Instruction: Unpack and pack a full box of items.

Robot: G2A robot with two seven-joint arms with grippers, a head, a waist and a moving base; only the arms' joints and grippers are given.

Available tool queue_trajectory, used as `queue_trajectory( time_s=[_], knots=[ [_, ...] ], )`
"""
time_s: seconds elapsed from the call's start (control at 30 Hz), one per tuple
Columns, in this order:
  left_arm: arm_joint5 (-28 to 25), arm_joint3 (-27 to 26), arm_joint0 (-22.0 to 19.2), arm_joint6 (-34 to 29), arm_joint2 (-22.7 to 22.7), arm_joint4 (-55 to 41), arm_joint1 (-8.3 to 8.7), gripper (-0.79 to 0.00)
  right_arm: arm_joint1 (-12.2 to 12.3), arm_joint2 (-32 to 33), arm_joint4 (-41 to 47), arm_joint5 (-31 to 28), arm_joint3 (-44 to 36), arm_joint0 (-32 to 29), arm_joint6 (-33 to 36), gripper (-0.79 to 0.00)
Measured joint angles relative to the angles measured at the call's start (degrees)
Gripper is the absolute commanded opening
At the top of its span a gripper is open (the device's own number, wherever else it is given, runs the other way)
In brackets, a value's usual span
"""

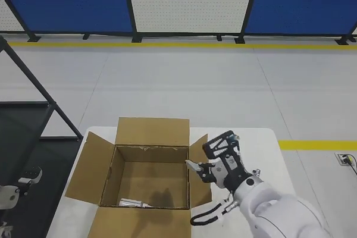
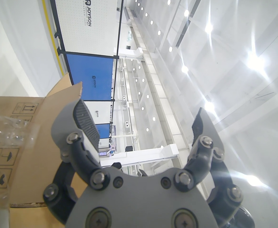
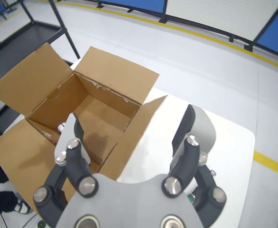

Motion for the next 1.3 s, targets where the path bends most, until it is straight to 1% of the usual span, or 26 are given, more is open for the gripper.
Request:
queue_trajectory(
  time_s=[0.1,0.13,0.2,0.23,0.33,0.43,0.53,0.63,0.73,1.07,1.13,1.2,1.3],
  knots=[
    [-0.2,0.9,-0.1,-2.6,-0.5,0.1,0.27,0.0,-1.3,-7.0,0.7,1.0,6.7,8.5,3.6,0.0],
    [-0.2,1.2,-0.2,-3.6,-0.7,0.1,0.39,0.0,-2.0,-9.5,1.4,1.9,10.1,11.9,4.4,0.0],
    [-0.3,1.8,-0.4,-5.0,-1.0,0.3,0.58,0.0,-3.1,-12.9,3.2,3.3,15.6,16.9,5.1,0.0],
    [-0.3,2.2,-0.6,-5.8,-1.1,0.5,0.7,0.0,-3.9,-14.8,5.0,4.1,19.6,20.1,5.2,0.0],
    [0.4,3.1,-1.0,-7.1,-1.3,0.5,0.97,0.0,-6.1,-18.6,10.5,5.8,30.0,27.3,4.6,0.0],
    [0.5,3.1,-1.1,-7.1,-1.3,0.4,0.98,0.0,-8.2,-21.4,17.1,5.4,40.3,33.2,4.4,0.0],
    [0.5,3.1,-1.0,-7.1,-1.3,0.4,0.98,0.0,-10.0,-23.1,23.4,4.8,49.1,37.4,3.8,0.0],
    [0.5,3.1,-1.0,-7.1,-1.3,0.4,0.98,0.0,-11.7,-24.5,29.4,3.6,56.6,40.9,5.7,0.0],
    [0.5,3.1,-1.0,-7.1,-1.3,0.4,0.98,0.0,-13.0,-26.5,31.2,4.3,62.3,43.4,7.3,0.0],
    [0.5,3.1,-1.0,-7.1,-1.3,0.4,0.98,0.0,-13.0,-26.5,31.1,4.3,62.3,43.4,7.5,0.0],
    [0.5,3.1,-1.0,-7.1,-1.3,0.4,0.98,0.0,-13.0,-26.3,31.4,3.9,62.7,42.7,6.3,0.0],
    [0.5,3.1,-1.0,-7.1,-1.3,0.4,0.98,0.0,-13.3,-26.6,31.9,3.3,64.5,42.9,6.0,0.0],
    [0.5,3.1,-1.0,-7.1,-1.3,0.4,0.98,0.0,-14.6,-27.9,34.2,2.6,69.6,45.0,8.7,0.0]
  ],
)
